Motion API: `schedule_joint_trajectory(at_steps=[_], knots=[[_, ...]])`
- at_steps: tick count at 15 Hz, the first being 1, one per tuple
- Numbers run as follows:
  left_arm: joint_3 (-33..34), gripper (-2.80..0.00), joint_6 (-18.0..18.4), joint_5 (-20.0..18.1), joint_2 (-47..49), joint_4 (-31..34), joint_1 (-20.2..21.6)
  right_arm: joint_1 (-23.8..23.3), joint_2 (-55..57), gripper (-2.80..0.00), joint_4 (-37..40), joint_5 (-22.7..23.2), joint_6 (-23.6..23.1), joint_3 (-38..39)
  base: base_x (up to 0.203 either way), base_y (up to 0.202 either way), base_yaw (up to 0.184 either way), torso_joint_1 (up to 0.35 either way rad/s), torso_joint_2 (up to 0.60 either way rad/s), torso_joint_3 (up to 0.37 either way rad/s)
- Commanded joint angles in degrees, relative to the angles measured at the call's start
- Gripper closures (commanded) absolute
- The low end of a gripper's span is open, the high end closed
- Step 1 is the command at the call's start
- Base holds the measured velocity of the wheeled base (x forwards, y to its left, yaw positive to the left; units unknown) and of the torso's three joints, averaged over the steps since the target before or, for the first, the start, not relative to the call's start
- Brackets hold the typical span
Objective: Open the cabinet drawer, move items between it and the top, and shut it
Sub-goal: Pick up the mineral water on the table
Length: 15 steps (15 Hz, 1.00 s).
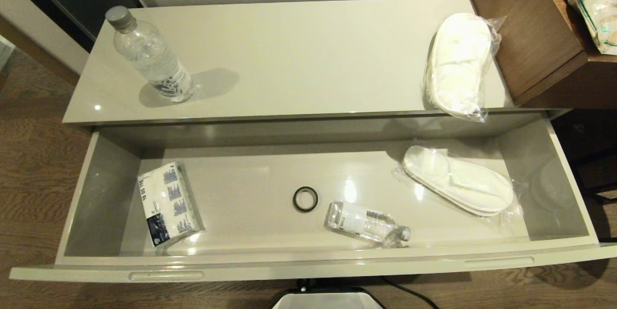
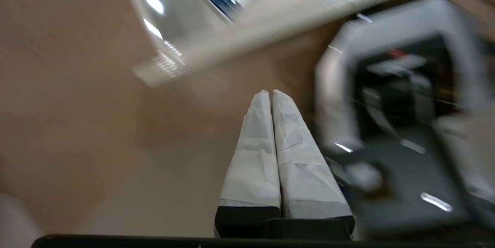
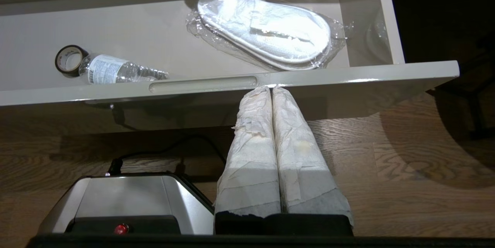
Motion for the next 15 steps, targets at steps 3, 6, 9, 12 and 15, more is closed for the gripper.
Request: schedule_joint_trajectory(at_steps=[3, 6, 9, 12, 15], knots=[[4.65, 0.00, 2.58, -10.38, -12.01, 7.26, 15.55, 0.04, -0.89, 0.00, -0.02, -0.03, 0.00, 0.18, 0.000, 0.000, 0.000, 0.000, 0.00, 0.000], [10.68, 0.00, 6.97, -3.53, -23.43, 8.61, 14.18, 0.04, -0.89, 0.00, -0.10, -0.03, 0.00, 0.18, 0.000, 0.000, 0.000, 0.000, 0.00, 0.000], [12.18, 0.00, 7.14, 1.80, -31.76, 11.94, 11.10, 0.04, -0.89, 0.00, -0.02, -0.03, 0.00, 0.18, 0.000, 0.000, 0.000, 0.000, 0.00, 0.000], [15.26, 0.00, 6.85, 3.11, -41.13, 10.50, 11.29, 0.04, -0.89, 0.00, -0.02, -0.03, 0.00, 0.18, 0.000, 0.000, 0.000, 0.000, 0.00, 0.000], [17.55, 0.00, 4.06, 3.61, -41.26, 7.73, 11.35, 0.04, -0.89, 0.00, -0.02, -0.03, 0.00, 0.18, 0.000, 0.000, 0.000, 0.000, 0.00, 0.000]])
